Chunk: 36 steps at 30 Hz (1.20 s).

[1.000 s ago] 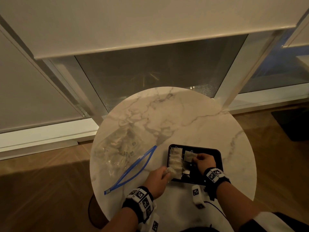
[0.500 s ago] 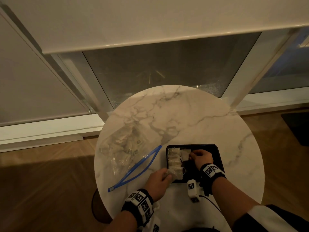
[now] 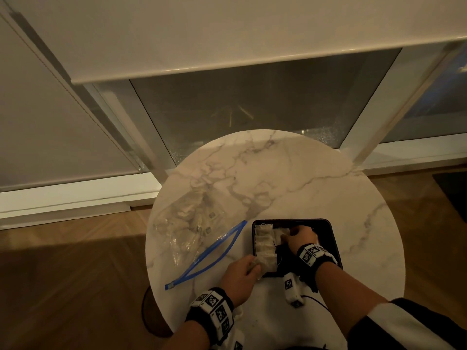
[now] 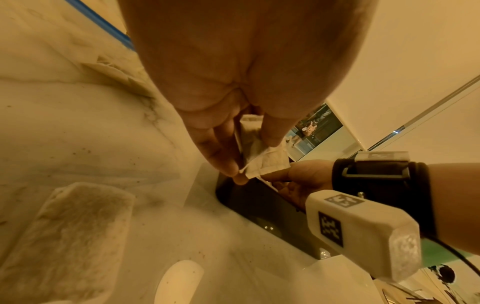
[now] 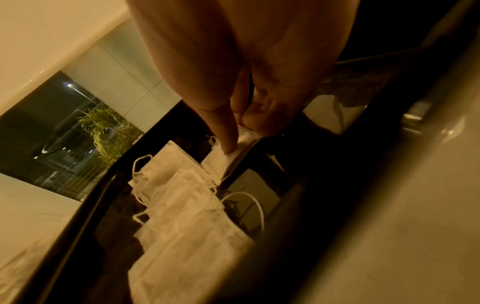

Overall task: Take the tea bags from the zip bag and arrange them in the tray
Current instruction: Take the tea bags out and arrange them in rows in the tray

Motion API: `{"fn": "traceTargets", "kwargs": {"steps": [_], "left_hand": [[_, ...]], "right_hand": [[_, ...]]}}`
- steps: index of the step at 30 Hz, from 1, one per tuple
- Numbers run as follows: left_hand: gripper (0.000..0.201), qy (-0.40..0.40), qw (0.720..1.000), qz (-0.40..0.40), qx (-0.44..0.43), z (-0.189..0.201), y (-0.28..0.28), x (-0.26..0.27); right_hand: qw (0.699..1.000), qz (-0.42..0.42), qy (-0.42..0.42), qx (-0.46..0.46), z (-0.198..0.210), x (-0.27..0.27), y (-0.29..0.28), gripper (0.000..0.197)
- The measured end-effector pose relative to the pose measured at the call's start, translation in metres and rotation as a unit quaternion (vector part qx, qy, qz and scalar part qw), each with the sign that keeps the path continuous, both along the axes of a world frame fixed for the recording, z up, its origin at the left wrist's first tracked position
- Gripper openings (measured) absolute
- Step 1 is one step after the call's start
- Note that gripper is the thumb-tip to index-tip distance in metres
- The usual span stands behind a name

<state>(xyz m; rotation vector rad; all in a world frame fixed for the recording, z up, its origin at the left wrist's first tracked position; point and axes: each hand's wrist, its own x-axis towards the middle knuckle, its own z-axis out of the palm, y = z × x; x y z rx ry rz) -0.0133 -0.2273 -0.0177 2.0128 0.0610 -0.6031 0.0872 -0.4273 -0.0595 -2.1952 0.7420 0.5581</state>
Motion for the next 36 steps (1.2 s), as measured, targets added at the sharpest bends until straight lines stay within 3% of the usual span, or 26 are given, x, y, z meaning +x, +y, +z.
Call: {"fn": "traceTargets", "kwargs": {"steps": [9,17,29,33,36], "left_hand": [[0.023,-0.013,1.0,0.0,0.001,0.002,0.002,0.002],[0.013,-0.007,1.0,-0.002,0.006,-0.003,0.002,0.002],[0.017,-0.012,1.0,0.021,0.014,0.003,0.004,0.003],[0.021,-0.049,0.998,0.036,0.037,0.002,0.007,0.008],[0.02,-0.069,0.995,0.072,0.027,0.007,0.007,0.011]], "right_hand": [[0.989,-0.062,-0.125,0.046,-0.004,-0.009,-0.006,0.01],[0.987,-0.059,-0.136,0.066,-0.002,-0.007,-0.004,0.009],[0.982,-0.101,-0.142,0.076,-0.01,-0.008,-0.008,0.03],[0.973,-0.142,-0.159,0.09,-0.004,-0.014,-0.01,0.023],[0.963,-0.116,-0.163,0.181,0.016,-0.02,-0.004,0.014]]}}
